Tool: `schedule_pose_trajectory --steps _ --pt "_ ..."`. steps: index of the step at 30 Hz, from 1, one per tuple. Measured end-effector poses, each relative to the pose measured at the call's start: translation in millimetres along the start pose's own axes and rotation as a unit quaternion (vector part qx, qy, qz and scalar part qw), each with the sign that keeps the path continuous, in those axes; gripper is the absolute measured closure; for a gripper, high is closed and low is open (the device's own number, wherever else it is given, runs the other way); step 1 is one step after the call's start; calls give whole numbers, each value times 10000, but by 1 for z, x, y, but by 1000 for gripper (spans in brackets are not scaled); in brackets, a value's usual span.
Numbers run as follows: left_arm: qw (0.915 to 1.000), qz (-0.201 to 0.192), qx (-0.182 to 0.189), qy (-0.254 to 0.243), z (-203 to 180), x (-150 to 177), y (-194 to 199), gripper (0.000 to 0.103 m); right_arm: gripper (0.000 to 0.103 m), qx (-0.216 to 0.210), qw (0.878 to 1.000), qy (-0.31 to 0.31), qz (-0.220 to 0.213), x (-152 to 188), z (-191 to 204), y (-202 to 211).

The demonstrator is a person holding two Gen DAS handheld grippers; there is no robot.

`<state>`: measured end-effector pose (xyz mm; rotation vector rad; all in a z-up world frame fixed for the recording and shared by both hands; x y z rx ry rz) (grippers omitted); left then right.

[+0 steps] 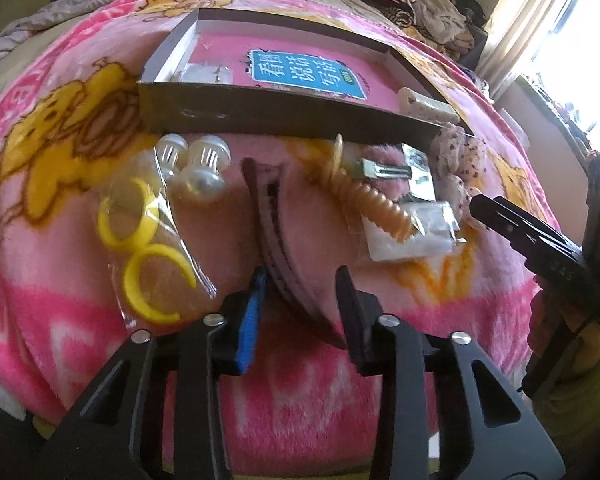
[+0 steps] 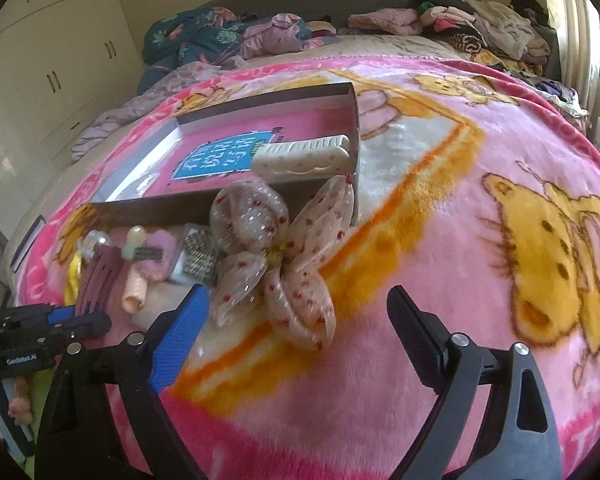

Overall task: Organize jewelry
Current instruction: 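Grasp the pink polka-dot bow clip with the right tool while the left tool grasps the brown claw clip, then lift the bow clip with the right tool toward the box while the left tool carries the brown clip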

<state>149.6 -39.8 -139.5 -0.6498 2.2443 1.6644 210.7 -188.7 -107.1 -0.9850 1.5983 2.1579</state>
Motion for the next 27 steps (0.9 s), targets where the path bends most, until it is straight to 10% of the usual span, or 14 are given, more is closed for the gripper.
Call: schedule_pose_trajectory --steps 9,16,27 --pt "9998 -114 -143 -79 3 -9 -7 98 30 41 10000 14 86 -12 0 -26" --pt "9996 -202 -151 -132 2 -10 -4 99 70 -126 9996 217 98 -11 6 -30" --pt "9987 -501 -93 -73 4 -17 17 99 85 -43 9997 234 -66 -8 -7 -5"
Point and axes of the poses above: each gripper's, at about its wrist camera, not at the fingertips, and y roughly against the way its jaws point, z to its left, x to its underside, the point moved 9 cm from there along -y, roughly the way its jaws point, and after that the axes turned 4 degrees about y, right-handed, at the moved point
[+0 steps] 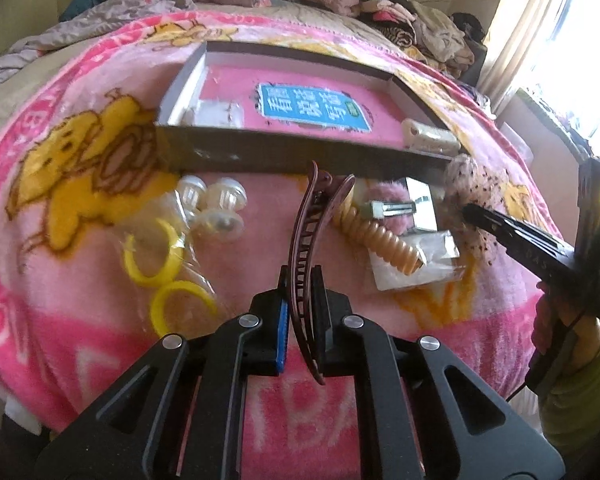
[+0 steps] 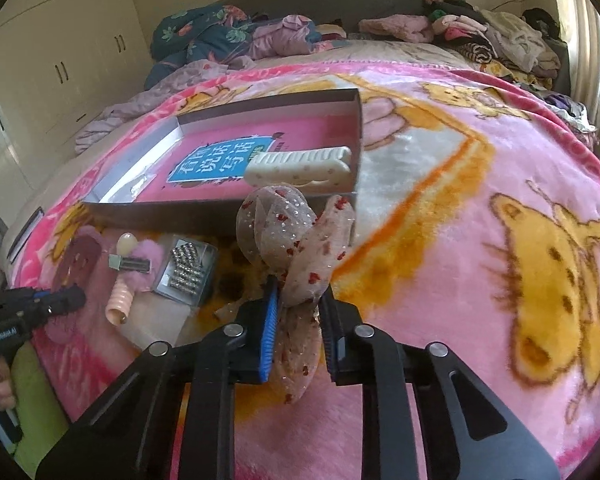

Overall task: Organize jewelry
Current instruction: 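Lift the bow clip with the right tool toward the box while the left tool carries the brown clip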

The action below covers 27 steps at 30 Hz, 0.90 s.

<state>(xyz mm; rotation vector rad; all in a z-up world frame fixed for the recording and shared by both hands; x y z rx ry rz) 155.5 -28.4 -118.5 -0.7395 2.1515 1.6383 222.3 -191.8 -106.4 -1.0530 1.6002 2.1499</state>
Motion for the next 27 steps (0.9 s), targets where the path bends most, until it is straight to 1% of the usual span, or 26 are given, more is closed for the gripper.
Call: schedule_pose_trajectory --steps 6,11,15,21,27 --pt "9998 -175 42 115 6 -10 12 99 86 56 9999 -10 -133 -4 -5 19" --pt "9993 -259 110 255 14 -19 21 99 86 9 9994 108 -333 -18 5 36" --pt "9987 -366 110 336 21 -29 28 99 86 -85 9986 241 -461 -32 18 42" --pt "9980 -481 67 398 34 -41 36 99 86 -289 9974 416 -507 -50 42 37" --pt "9976 -552 40 405 40 -51 38 99 86 -438 9963 499 -538 -64 58 29"
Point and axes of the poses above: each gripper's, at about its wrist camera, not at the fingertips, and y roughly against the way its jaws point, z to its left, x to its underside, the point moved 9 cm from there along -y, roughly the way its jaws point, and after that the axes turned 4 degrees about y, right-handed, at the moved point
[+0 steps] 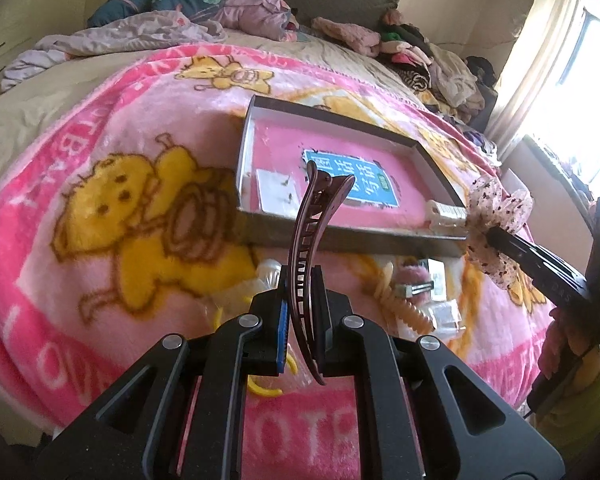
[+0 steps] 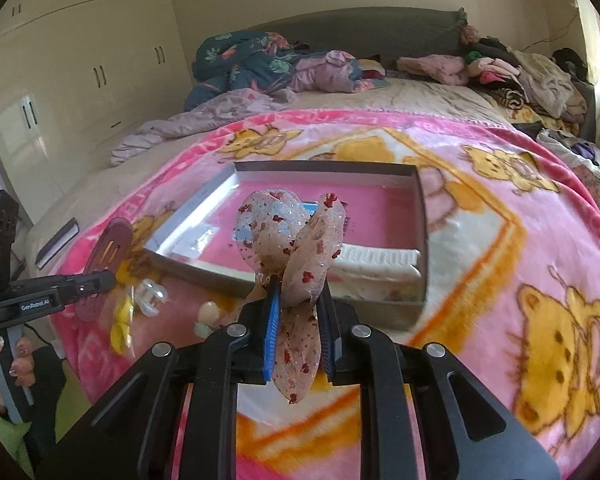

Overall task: Organize jewelry
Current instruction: 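Lift the bow clip with the right tool toward the box while the left tool carries the brown clip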

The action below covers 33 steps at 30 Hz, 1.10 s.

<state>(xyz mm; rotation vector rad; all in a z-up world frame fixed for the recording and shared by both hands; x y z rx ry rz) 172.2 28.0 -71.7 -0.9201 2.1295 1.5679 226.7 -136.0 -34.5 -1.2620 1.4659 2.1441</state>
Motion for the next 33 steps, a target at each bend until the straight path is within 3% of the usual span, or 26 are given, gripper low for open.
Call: schedule_pose_trajectory --steps 17,33 --pt "9998 -177 108 7 -1 -43 -6 99 86 -82 9999 33 -61 -31 9 -28" --pt "9995 -61 234 -226 -29 -72 -38 99 86 206 9994 -62 -275 -63 -22 -37"
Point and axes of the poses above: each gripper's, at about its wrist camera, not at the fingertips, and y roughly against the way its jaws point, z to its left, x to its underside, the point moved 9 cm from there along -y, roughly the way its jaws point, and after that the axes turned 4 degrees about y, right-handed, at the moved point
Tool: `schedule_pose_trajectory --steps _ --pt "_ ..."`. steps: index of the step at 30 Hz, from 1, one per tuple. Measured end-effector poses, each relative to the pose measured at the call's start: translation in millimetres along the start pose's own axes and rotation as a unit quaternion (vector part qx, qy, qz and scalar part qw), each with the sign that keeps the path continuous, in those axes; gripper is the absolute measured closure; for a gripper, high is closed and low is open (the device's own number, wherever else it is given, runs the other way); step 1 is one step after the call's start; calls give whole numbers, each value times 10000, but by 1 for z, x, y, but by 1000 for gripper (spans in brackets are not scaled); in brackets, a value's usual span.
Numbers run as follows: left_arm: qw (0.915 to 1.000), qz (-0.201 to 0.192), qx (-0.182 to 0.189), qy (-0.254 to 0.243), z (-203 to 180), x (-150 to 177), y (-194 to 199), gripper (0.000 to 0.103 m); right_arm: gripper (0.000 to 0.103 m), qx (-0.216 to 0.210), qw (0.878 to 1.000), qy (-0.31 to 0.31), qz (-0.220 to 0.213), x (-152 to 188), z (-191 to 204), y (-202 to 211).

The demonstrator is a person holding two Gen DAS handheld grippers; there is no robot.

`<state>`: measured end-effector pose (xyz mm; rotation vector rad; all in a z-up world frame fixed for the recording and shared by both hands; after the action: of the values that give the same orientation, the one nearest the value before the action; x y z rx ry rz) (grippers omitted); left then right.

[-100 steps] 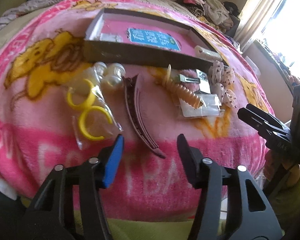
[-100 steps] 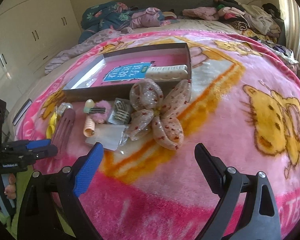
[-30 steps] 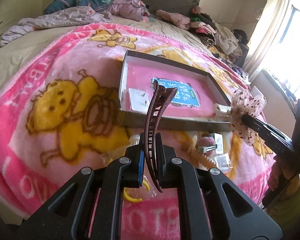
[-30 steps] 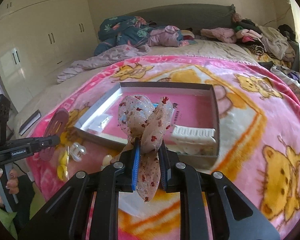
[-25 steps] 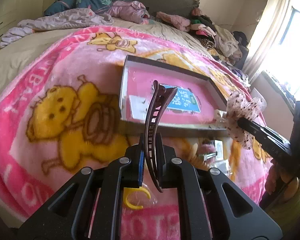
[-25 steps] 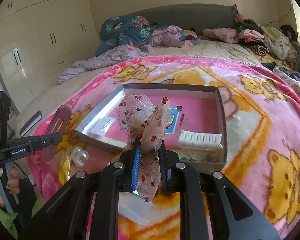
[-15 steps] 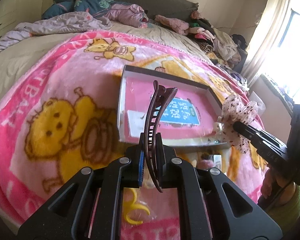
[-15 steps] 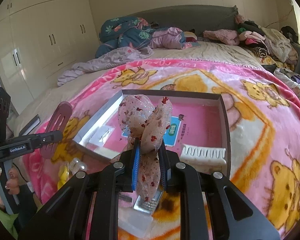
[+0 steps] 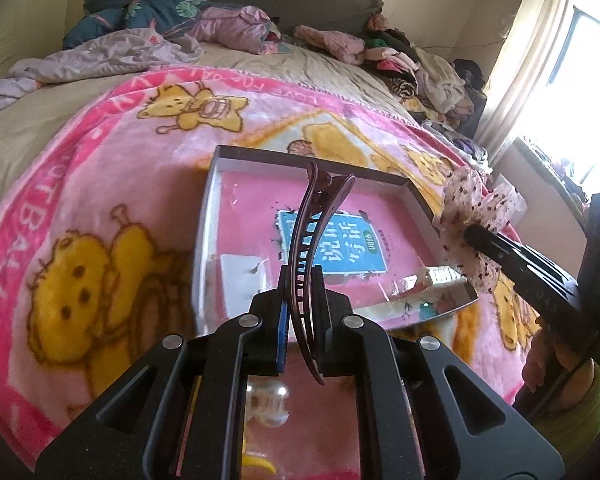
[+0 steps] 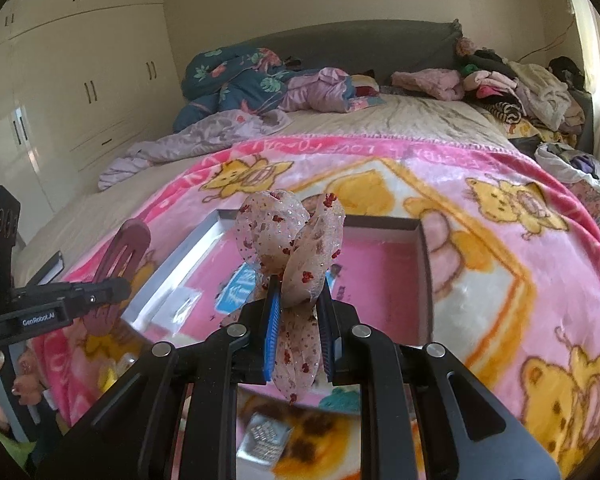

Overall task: Organize jewelry
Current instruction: 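Lift the bow clip with the right tool toward the box while the left tool carries the brown clip, then lower the bow clip into the box and open the right tool while the left tool releases the brown clip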

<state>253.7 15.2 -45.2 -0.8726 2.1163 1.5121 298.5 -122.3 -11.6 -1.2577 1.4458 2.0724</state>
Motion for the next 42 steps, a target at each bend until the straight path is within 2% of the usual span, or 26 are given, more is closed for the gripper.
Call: schedule_pose_trajectory --steps 9,21,26,35,42 --pt "9998 165 88 -110 -18 -2 -24 99 86 265 9995 -151 23 -4 -35 -11" --pt "9982 514 203 -224 -35 10 -59 99 86 462 9976 -412 299 13 -72 -40" --pt "9969 692 264 -278 -39 19 -71 99 86 410 9970 -493 433 19 -74 -53" --pt "9964 752 289 -264 -38 24 -76 98 86 298 9959 -525 675 28 -66 -74" --pt "9973 680 213 -197 -29 20 -73 98 73 406 9952 -494 736 31 -66 -75"
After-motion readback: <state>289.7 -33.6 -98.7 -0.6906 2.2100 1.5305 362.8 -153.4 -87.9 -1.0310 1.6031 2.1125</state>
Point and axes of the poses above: each gripper's, at about its wrist camera, not at the fingertips, and y roughly against the way its jaws point, z to its left, x to its underside, the point moved 9 cm from there along -y, roughly the way its jaws point, and after that the axes turned 4 degrees about y, right-handed, at the moved point
